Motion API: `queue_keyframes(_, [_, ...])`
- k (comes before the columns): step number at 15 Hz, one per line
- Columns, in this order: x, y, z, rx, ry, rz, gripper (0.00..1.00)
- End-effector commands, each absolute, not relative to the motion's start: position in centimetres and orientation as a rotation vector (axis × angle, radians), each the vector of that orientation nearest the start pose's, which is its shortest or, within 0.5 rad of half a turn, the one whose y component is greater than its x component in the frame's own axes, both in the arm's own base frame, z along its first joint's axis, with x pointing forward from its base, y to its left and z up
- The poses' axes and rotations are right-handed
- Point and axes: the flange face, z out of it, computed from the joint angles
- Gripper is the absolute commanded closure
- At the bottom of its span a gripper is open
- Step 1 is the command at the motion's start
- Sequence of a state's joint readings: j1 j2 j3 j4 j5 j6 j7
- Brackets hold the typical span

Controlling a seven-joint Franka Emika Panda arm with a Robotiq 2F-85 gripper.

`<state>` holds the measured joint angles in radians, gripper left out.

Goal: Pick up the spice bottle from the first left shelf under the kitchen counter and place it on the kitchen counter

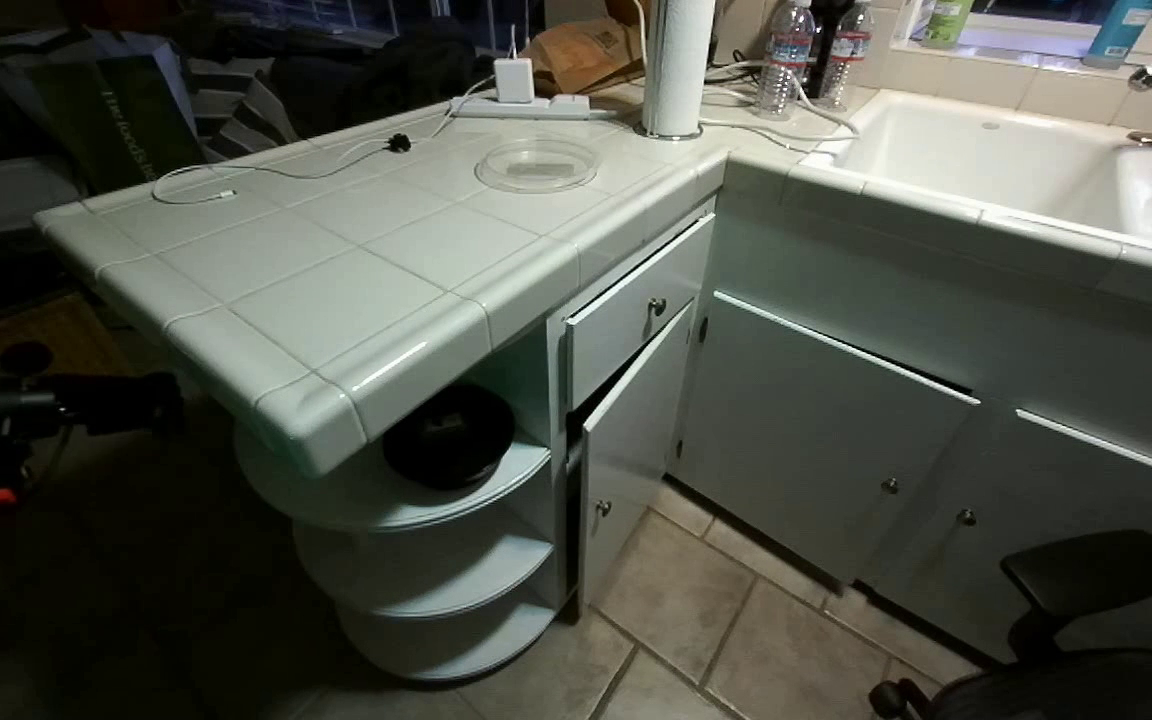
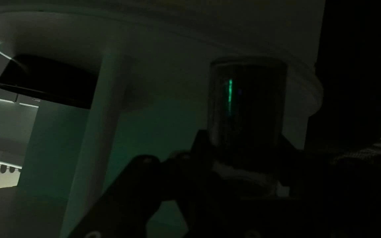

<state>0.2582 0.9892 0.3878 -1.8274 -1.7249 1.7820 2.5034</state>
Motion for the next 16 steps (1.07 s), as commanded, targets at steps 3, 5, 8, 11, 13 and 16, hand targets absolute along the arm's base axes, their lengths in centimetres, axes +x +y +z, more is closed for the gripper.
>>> queue_keyframes(3, [44.5,30.5,8.8,2.229,-0.677,1.133,0.77])
queue_keyframes(5, [42.7,31.1,11.8,2.236,-0.642,1.112,0.77])
queue_keyframes(8, [40.4,31.3,16.5,2.227,-0.614,1.091,0.77])
queue_keyframes(11, [38.4,31.0,21.5,2.210,-0.612,1.107,0.77])
queue_keyframes(13, [37.7,30.2,24.7,2.182,-0.617,1.136,0.77])
queue_keyframes(16, [37.6,28.1,29.6,2.116,-0.613,1.207,0.77])
